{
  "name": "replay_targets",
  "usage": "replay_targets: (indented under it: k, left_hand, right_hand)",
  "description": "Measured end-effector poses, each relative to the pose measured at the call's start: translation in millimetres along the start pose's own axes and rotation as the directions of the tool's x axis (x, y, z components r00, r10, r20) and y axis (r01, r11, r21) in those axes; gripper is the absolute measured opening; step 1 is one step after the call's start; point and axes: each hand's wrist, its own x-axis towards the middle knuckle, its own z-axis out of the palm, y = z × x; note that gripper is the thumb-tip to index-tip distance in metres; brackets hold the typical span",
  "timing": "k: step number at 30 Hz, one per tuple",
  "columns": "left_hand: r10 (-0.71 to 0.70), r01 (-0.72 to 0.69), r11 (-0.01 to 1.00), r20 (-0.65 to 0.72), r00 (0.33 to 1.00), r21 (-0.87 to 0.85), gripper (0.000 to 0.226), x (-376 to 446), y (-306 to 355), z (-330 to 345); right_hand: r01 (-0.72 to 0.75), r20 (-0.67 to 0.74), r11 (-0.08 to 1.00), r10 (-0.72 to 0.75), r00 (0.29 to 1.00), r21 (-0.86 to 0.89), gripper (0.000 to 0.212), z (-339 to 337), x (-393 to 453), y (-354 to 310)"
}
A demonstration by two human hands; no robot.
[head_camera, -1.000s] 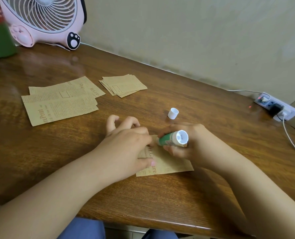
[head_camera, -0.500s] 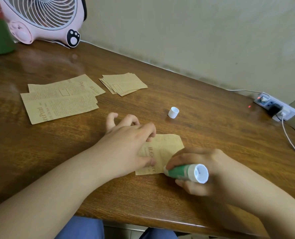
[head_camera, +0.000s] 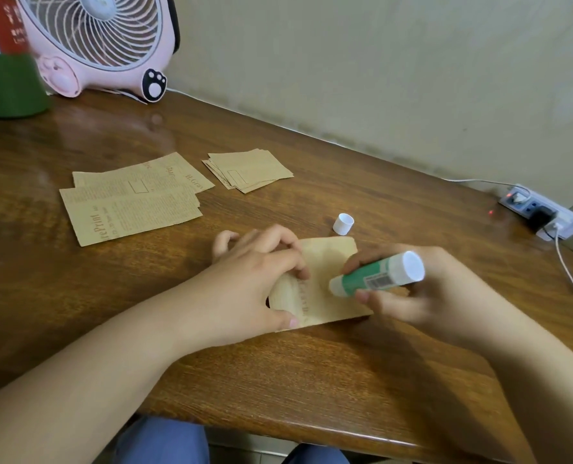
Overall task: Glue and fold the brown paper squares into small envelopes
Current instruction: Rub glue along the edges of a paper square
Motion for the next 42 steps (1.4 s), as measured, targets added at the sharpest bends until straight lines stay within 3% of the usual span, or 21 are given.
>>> replay_targets:
  k: [8, 11, 16, 20, 24, 32, 35, 42]
  left_hand:
    - [-0.077, 0.076, 0.997, 0.03, 0.997, 0.032, 0.036, -2.5, -3.9, -5.9]
    - [-0.104, 0.104, 0.994, 0.015, 0.994, 0.025, 0.045, -0.5, -7.0, -11.2]
    - [-0.148, 0.114, 0.982, 0.241, 0.959, 0.15, 0.076, 11.9, -13.9, -20.2]
    - [-0.175, 0.128, 0.978, 0.315, 0.933, 0.164, 0.082, 16.4, -20.5, -19.2]
    - [-0.204, 0.158, 0.974, 0.328, 0.922, 0.162, 0.084, 16.0, -24.9, -16.0]
    - [-0.211, 0.169, 0.971, 0.271, 0.939, 0.169, 0.085, 13.2, -27.7, -11.9]
    - [-0.208, 0.172, 0.972, 0.255, 0.944, 0.157, 0.084, 12.1, -27.3, -11.9]
    - [-0.2, 0.169, 0.977, 0.285, 0.938, 0.132, 0.082, 12.3, -27.0, -13.7]
  right_hand:
    - [0.022, 0.023, 0.998, -0.021, 1.0, -0.055, 0.024, 13.4, 9.1, 3.2]
    - [0.025, 0.004, 0.997, -0.025, 1.0, -0.073, 0.029, 8.7, 7.0, 4.8]
    - [0.039, 0.044, 0.996, -0.036, 0.998, -0.076, 0.024, 9.6, 8.0, 6.0]
    - [0.087, 0.141, 0.992, -0.074, 0.987, -0.087, 0.025, 20.3, 12.5, 2.8]
    - [0.025, 0.153, 0.992, -0.006, 0.988, -0.12, 0.024, 21.8, 27.5, 7.1]
    - [0.068, 0.136, 0.972, -0.037, 0.99, -0.226, 0.015, 20.7, 51.3, 18.2]
    - [0.073, 0.109, 0.976, -0.051, 0.993, -0.204, 0.025, 23.3, 38.9, 13.6]
    - [0.108, 0.196, 0.987, -0.083, 0.977, -0.12, 0.027, 22.8, 4.4, -4.1]
